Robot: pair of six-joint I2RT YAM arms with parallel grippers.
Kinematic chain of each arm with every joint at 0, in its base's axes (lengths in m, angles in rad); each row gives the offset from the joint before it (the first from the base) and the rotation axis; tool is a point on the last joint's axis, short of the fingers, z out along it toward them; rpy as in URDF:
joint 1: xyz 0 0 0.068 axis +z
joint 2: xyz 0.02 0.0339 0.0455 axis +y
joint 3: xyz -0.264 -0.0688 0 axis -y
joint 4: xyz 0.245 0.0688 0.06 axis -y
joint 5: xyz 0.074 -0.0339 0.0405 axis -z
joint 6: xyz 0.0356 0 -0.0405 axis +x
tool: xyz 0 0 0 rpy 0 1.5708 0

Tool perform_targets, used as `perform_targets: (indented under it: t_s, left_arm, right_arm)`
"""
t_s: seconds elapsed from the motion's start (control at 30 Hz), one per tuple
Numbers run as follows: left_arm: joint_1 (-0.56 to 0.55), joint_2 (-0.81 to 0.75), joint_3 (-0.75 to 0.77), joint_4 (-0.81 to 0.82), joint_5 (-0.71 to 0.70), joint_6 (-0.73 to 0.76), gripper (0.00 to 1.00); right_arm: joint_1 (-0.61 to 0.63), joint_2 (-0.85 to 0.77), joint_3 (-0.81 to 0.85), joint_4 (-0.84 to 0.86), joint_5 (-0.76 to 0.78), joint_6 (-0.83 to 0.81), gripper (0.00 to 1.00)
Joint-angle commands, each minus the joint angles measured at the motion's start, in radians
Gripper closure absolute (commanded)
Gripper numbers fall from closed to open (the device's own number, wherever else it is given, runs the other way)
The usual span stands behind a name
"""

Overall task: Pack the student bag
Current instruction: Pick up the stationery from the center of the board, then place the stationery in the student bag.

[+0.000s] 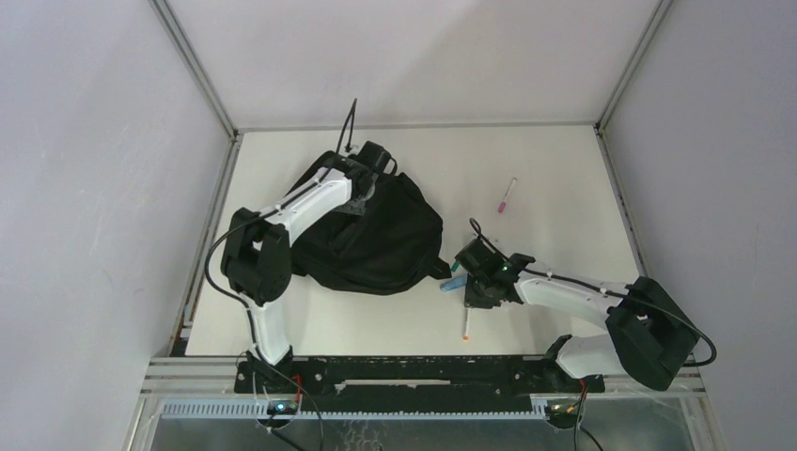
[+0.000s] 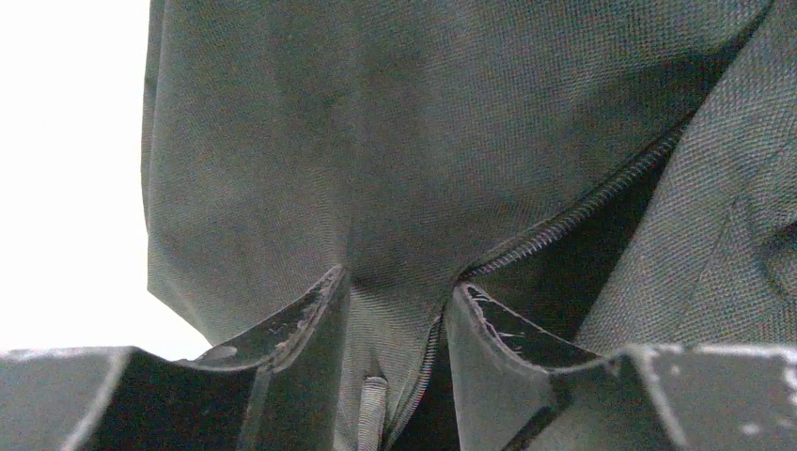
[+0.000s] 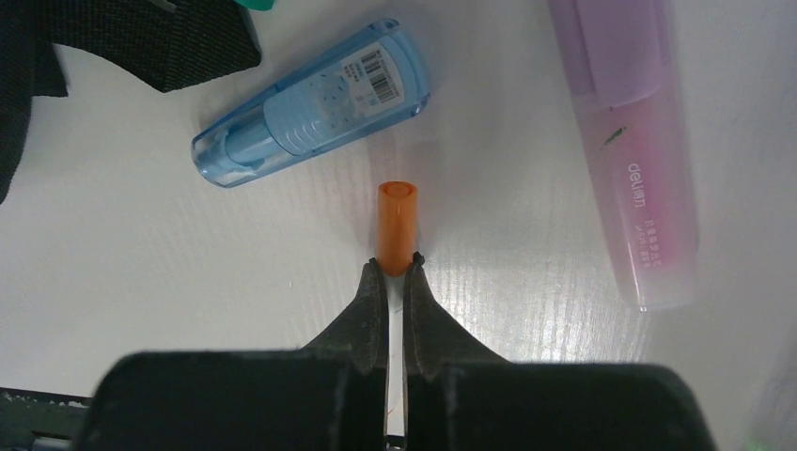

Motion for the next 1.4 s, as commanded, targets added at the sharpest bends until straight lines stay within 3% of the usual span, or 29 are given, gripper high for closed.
perform_targets:
  t_s: [0.0, 0.17, 0.33, 0.53, 0.67, 0.97, 1.13, 1.37]
  left_arm:
    - [0.007, 0.006, 0.054, 0.005, -0.04, 0.009, 0.61]
    - [0.009, -0.029, 0.062, -0.009, -0.049, 0.003, 0.99]
    - [0.022, -0.097, 0.058, -0.018, -0.031, 0.005, 1.0]
    - [0.093, -0.225, 0.01, 0.018, 0.16, -0.029, 1.0]
    - [0.158, -0.309, -0.041, 0.047, 0.261, -0.067, 1.0]
    - [0.23, -0.404, -0.173, 0.082, 0.302, -0.147, 1.0]
    - [0.229, -0.433, -0.258, 0.16, 0.466, -0.188, 1.0]
    - [0.23, -0.432, -0.241, 0.15, 0.516, -0.154, 1.0]
  right_arm:
    - [0.002, -0.025, -0.008, 0.014, 0.022, 0.011, 1.0]
    - [0.003, -0.059, -0.008, 0.001, 0.022, 0.011, 1.0]
    - [0.001, -0.179, -0.007, -0.005, 0.0, 0.003, 1.0]
    - [-0.022, -0.361, 0.042, 0.008, -0.034, -0.001, 1.0]
    - [-0.022, -0.364, 0.123, 0.051, -0.07, -0.016, 1.0]
    - [0.015, -0.087, 0.39, 0.315, -0.215, -0.028, 1.0]
    - [0.042, 0.132, 0.549, 0.406, -0.288, 0.015, 1.0]
    - [0.064, 0.39, 0.751, 0.497, -0.365, 0.068, 1.0]
